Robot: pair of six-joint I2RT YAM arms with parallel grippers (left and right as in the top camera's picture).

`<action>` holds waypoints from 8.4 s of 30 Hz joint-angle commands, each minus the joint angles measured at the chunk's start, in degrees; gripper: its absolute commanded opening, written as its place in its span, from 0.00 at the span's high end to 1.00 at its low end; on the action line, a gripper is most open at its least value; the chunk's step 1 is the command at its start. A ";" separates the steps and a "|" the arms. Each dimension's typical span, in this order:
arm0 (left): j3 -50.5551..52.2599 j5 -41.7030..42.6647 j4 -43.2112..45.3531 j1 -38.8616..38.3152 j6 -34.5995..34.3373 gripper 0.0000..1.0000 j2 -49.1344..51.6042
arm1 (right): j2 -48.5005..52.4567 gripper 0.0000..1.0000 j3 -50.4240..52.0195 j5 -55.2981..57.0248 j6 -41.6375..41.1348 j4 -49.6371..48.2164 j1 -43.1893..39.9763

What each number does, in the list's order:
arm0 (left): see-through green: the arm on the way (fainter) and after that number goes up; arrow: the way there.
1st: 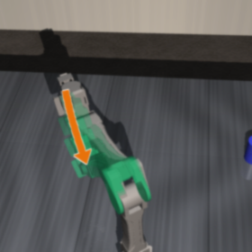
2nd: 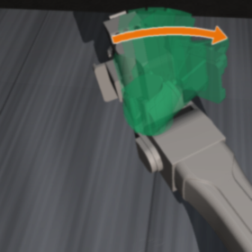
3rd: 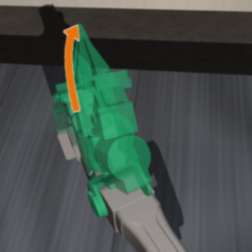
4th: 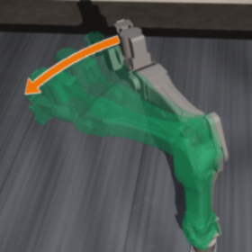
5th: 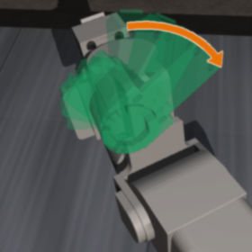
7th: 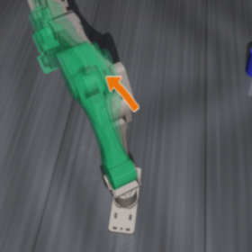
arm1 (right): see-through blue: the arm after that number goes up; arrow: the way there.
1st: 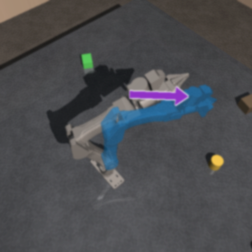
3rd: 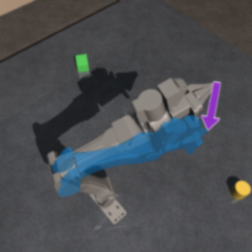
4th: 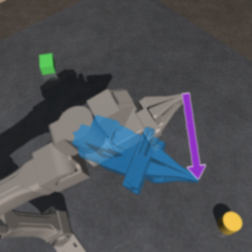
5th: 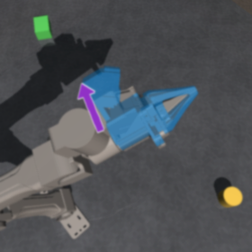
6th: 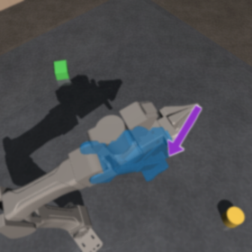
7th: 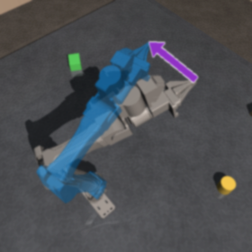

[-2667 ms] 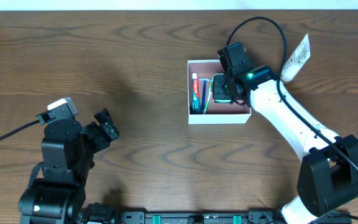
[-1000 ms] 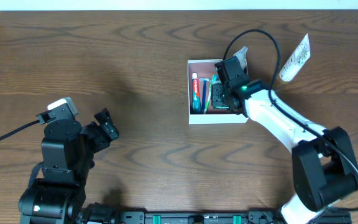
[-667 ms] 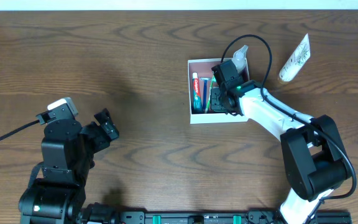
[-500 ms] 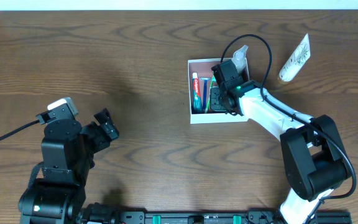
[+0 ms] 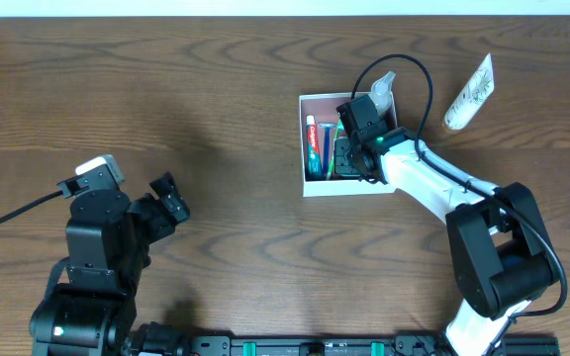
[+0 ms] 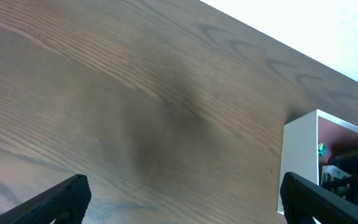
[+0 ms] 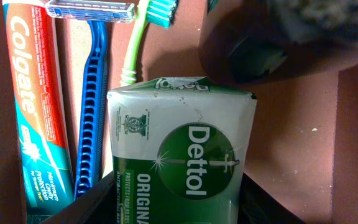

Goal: Pack container
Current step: 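Open the right gripper and move it right to the white tube, then lower the right gripper and grasp the white lotion tube, then carry the white tube left and lower it into the box, then release the tube upright in the box and lift the right gripper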

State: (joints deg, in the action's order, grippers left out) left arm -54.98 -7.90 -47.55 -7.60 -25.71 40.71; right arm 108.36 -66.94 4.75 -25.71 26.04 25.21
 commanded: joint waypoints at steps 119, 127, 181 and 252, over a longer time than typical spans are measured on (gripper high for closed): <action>-0.07 -0.28 0.04 0.20 -0.50 0.02 0.02 | -21.73 0.99 -6.58 1.01 19.15 -6.71 -30.93; -0.07 -0.28 0.04 0.20 -0.50 0.02 0.02 | -34.16 0.99 -11.43 0.96 18.75 5.42 -30.82; -0.07 -0.28 0.04 0.20 -0.50 0.02 0.02 | -18.12 0.99 -11.91 -0.22 13.94 12.59 -7.98; -0.07 -0.28 0.04 0.20 -0.50 0.02 0.02 | -23.58 0.99 -8.61 1.55 11.17 14.38 -7.89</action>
State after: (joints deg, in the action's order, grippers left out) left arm -54.98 -7.90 -47.55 -7.60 -25.71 40.73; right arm 85.97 -76.69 4.21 -13.45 41.98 16.60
